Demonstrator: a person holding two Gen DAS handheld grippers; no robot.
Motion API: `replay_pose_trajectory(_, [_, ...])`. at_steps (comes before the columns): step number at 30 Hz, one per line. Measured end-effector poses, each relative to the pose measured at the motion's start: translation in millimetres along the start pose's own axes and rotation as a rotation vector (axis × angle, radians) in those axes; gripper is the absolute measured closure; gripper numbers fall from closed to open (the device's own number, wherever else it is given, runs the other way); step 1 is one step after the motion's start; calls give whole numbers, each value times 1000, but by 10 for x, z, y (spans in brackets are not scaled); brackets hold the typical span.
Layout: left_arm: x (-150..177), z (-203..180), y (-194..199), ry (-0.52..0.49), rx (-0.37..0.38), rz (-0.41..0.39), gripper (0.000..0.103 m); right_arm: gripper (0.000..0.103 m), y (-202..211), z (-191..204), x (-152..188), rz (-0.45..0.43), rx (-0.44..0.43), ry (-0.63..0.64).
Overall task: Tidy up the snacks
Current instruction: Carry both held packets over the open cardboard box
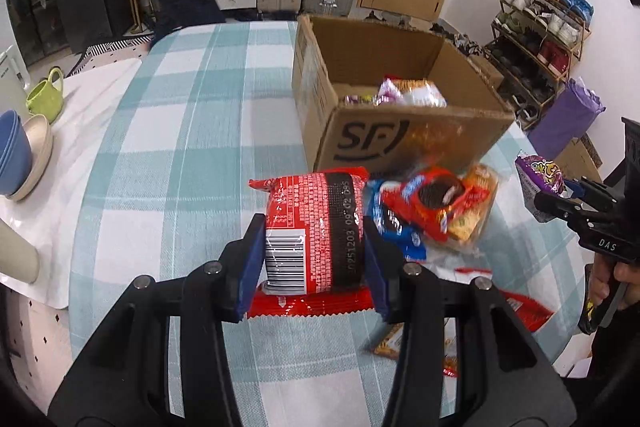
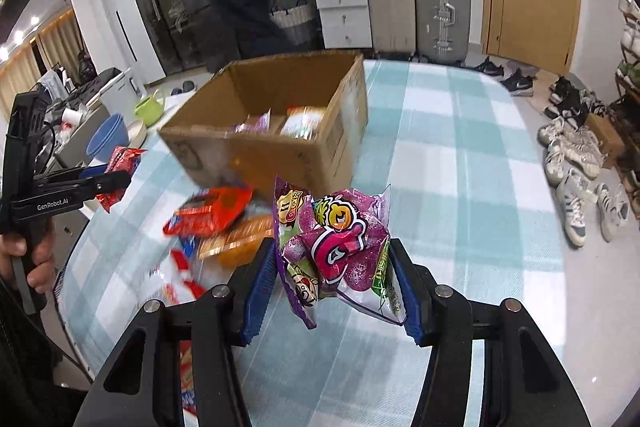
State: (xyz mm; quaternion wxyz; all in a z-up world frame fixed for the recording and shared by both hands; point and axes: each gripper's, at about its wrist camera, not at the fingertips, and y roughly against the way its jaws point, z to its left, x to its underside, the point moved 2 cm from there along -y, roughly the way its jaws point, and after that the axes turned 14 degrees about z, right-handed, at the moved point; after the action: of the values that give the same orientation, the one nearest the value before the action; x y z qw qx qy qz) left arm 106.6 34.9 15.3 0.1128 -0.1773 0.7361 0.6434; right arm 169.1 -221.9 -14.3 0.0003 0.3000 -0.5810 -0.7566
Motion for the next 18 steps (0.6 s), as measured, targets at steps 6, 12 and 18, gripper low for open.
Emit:
replay_pose_trajectory(6, [-293, -8, 127, -3, -4, -46, 61, 48, 117, -31, -241, -36, 27, 22])
replay_pose_trajectory(12, [-595, -97, 172, -31, 12, -69, 61, 48, 236, -19, -523, -71, 33, 59])
replay_pose_trajectory(18, [-869, -249, 138, -53, 21, -80, 61, 48, 254, 105, -808, -86, 15, 117])
